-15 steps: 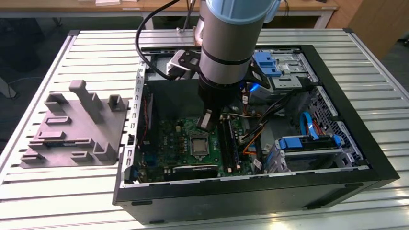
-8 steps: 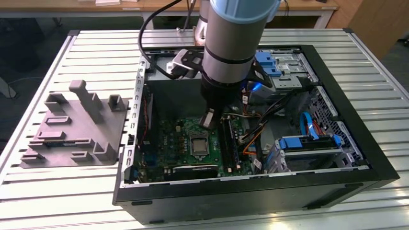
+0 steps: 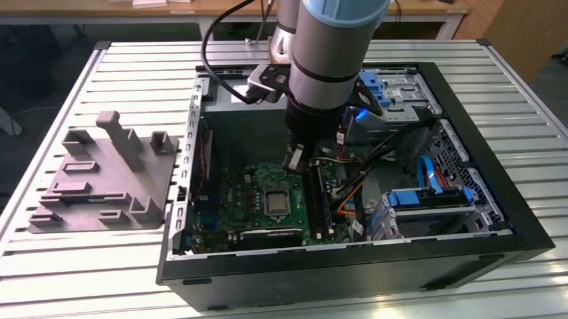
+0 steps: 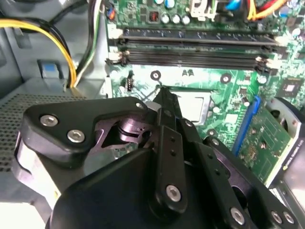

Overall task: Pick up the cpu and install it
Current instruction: 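Install the first cpu locking lever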

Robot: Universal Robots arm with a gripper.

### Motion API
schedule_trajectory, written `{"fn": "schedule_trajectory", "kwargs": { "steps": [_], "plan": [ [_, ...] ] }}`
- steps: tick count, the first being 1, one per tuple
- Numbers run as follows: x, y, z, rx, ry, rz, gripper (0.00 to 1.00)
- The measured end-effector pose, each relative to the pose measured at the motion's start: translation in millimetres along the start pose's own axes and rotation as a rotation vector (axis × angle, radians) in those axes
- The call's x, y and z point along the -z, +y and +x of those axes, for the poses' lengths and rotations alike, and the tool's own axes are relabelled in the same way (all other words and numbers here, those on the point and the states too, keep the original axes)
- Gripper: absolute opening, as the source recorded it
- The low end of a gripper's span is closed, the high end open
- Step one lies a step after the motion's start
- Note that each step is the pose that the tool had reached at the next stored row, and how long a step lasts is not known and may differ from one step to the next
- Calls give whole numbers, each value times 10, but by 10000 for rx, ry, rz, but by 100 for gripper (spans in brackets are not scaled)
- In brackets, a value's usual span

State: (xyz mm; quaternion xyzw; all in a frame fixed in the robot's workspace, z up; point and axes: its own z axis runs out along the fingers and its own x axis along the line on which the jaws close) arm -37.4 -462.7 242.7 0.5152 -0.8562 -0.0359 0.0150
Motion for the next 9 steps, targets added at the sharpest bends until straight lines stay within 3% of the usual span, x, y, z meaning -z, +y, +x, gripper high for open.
{"fn": "schedule_trajectory", "kwargs": {
  "steps": [6,9],
  "plan": [
    [-19,-30,-122,1,0,-1,11],
    [-33,0,-191,1,0,-1,11]
  ]
}}
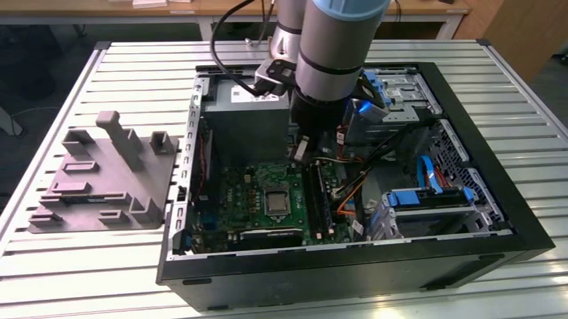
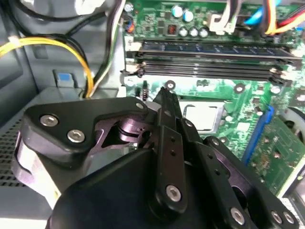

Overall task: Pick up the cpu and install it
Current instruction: 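Install the first cpu locking lever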

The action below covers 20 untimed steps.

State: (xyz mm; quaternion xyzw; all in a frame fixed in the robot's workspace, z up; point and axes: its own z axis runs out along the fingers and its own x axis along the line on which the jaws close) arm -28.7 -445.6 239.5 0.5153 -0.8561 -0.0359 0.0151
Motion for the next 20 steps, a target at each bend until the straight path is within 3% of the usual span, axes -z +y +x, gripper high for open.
{"fn": "schedule_trajectory", "kwargs": {
  "steps": [12,20],
  "plan": [
    [-42,47,-86,3,-51,-27,11],
    [-57,102,-82,35,-47,-28,11]
  ]
}}
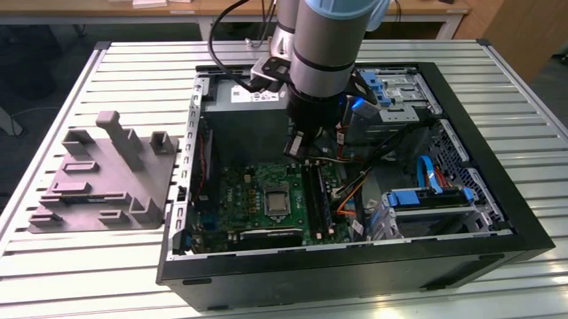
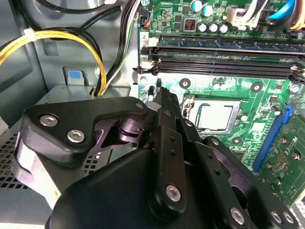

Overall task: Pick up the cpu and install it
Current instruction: 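Install the first cpu locking lever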

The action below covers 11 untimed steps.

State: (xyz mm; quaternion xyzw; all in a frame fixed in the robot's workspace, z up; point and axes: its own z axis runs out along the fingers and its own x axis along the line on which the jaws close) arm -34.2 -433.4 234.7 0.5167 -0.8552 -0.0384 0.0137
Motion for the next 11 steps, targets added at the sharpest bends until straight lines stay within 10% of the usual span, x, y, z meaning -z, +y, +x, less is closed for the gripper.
{"fn": "schedule_trajectory", "kwargs": {
  "steps": [11],
  "plan": [
    [-1,2,53,520,62,2,11]
  ]
}}
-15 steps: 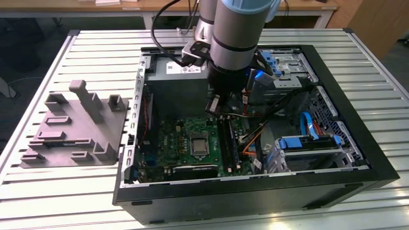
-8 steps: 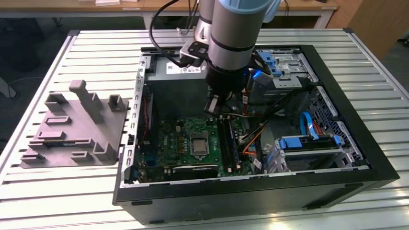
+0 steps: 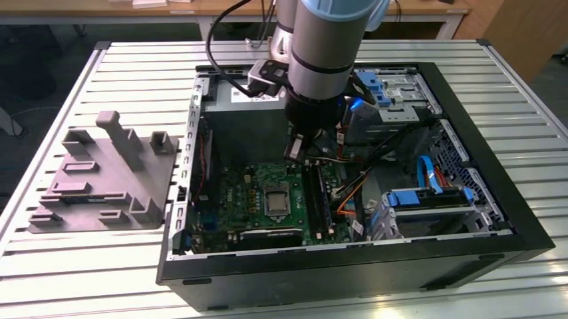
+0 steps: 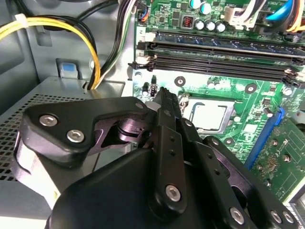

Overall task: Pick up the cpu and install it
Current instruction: 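Install the first cpu locking lever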

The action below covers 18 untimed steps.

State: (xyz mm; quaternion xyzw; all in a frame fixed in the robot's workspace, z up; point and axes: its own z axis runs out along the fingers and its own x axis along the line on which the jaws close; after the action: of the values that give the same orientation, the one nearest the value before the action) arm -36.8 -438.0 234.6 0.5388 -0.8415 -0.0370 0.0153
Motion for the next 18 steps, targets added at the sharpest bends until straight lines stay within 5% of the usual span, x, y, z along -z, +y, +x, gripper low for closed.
{"fn": "schedule_trajectory", "kwargs": {
  "steps": [18],
  "plan": [
    [20,28,64,788,69,-5,11]
  ]
}}
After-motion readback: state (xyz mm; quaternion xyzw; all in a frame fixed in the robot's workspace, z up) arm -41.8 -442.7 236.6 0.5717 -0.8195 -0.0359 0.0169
